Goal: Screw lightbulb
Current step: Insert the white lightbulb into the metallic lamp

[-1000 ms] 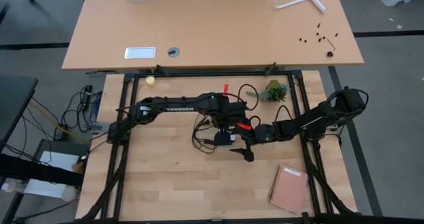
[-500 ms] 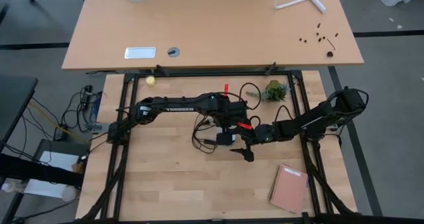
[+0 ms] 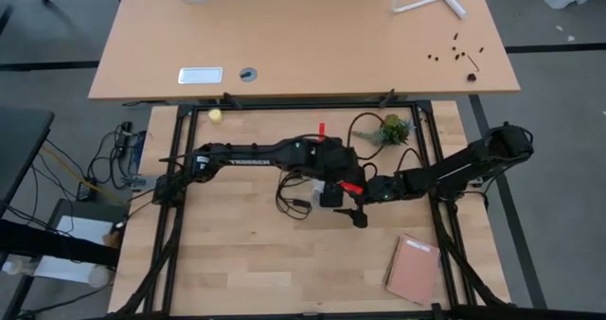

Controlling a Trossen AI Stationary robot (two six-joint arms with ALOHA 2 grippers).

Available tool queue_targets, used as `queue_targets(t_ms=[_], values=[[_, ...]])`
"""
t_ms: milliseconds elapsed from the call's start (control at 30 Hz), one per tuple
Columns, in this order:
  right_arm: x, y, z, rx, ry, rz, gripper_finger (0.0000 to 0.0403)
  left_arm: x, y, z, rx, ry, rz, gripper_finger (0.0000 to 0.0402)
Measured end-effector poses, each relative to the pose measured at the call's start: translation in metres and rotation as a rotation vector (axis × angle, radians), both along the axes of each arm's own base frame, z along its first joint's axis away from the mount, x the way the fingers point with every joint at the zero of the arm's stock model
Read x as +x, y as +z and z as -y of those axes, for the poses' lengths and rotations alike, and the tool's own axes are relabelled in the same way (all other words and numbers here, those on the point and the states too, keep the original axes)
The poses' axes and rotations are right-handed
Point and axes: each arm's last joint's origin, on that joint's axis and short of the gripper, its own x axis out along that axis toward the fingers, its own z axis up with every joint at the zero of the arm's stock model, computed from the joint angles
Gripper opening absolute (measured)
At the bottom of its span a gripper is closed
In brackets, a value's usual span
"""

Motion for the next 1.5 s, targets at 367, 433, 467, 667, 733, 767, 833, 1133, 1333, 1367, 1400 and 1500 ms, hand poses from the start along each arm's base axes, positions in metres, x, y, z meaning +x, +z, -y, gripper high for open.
queue_targets(t_ms=[367, 433, 467, 667, 733, 767, 833, 1133, 1333, 1367, 1400, 1500], values=[[-0.015, 0.01, -0.005, -0.04, -0.05, -0.039, 0.0372, 0.008, 0.0, 0.054, 0.021, -0.051, 0.15, 0.0332], [-0.019, 0.01, -0.005, -0.038, -0.05, -0.069, 0.0372, 0.008, -0.005, 0.064, 0.021, -0.057, 0.161, 0.0325], [-0.022, 0.011, -0.005, -0.034, -0.054, -0.081, 0.0372, 0.009, -0.008, 0.068, 0.015, -0.059, 0.167, 0.032], [-0.033, 0.017, -0.006, -0.018, -0.067, -0.113, 0.0372, 0.008, -0.042, 0.094, -0.017, -0.065, 0.136, 0.0296], [-0.037, 0.018, -0.006, -0.026, -0.061, -0.133, 0.0372, 0.006, -0.048, 0.102, -0.006, -0.071, 0.14, 0.0289], [-0.038, 0.019, -0.006, -0.029, -0.056, -0.127, 0.0372, 0.005, -0.051, 0.105, 0.003, -0.078, 0.138, 0.0285], [-0.039, 0.021, -0.006, -0.036, -0.05, -0.119, 0.0372, 0.002, -0.056, 0.109, 0.032, -0.099, 0.115, 0.0279], [-0.04, 0.022, -0.006, 0.011, -0.081, -0.116, 0.0372, -0.011, -0.038, 0.099, 0.174, -0.289, 0.033, 0.0259], [-0.04, 0.023, -0.006, 0.077, -0.129, -0.105, 0.0372, -0.02, -0.019, 0.078, 0.056, -0.377, 0.018, 0.0257], [-0.04, 0.022, -0.005, 0.085, -0.141, -0.108, 0.0372, -0.021, -0.018, 0.076, 0.046, -0.38, 0.012, 0.0257], [-0.04, 0.022, -0.005, 0.093, -0.152, -0.108, 0.0372, -0.022, -0.018, 0.075, 0.035, -0.383, 0.007, 0.0257], [-0.041, 0.022, -0.006, 0.108, -0.172, -0.102, 0.0372, -0.021, -0.026, 0.075, 0.006, -0.373, 0.001, 0.0257]])
